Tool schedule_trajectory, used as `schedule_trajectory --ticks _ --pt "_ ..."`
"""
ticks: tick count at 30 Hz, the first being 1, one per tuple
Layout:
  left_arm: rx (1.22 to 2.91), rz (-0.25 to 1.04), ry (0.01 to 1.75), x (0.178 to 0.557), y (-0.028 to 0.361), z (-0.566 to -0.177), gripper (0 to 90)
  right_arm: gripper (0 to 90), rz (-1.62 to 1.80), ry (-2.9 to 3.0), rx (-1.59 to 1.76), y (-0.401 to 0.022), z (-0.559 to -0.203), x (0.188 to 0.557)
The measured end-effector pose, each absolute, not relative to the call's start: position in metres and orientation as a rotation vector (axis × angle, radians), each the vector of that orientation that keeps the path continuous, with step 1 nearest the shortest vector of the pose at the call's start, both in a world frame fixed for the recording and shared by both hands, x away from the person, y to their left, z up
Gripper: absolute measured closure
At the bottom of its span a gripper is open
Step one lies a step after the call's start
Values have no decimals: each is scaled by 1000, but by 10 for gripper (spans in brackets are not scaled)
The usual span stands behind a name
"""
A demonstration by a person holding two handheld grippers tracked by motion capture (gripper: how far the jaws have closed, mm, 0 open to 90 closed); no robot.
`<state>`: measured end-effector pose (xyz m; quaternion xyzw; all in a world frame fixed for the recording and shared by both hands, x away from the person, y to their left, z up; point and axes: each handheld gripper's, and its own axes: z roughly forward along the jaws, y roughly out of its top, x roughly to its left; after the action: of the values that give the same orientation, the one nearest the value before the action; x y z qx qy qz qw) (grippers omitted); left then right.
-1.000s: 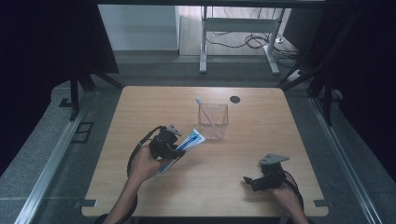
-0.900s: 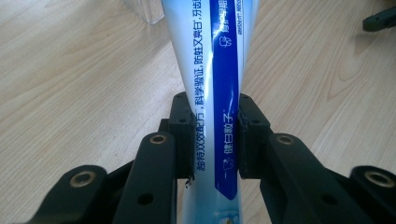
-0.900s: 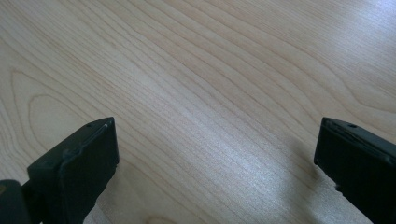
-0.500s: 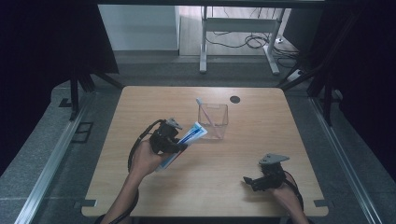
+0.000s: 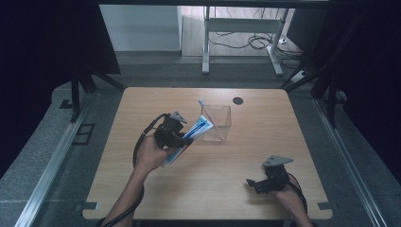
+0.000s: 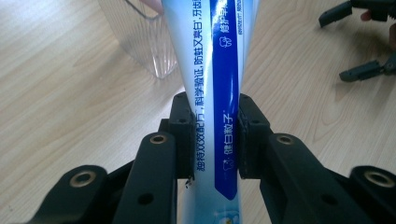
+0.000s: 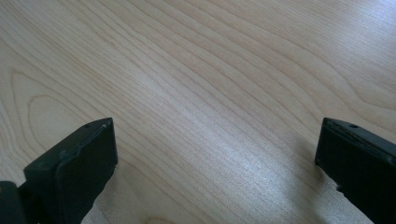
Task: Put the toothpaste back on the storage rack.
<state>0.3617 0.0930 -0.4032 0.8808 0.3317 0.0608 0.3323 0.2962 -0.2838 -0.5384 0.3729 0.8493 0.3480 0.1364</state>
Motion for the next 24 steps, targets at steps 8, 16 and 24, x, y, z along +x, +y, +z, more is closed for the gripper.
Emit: schedule_trajectory --ticks 8,16,24 --pt "2276 191 859 371 85 -393 723 0 1011 2458 1078 -284 -538 296" --pt "2248 217 855 382 75 -389 723 0 1012 2457 1073 -284 -538 296" --pt "2223 234 846 392 67 -386 724 0 1016 2458 1072 -283 -538 296"
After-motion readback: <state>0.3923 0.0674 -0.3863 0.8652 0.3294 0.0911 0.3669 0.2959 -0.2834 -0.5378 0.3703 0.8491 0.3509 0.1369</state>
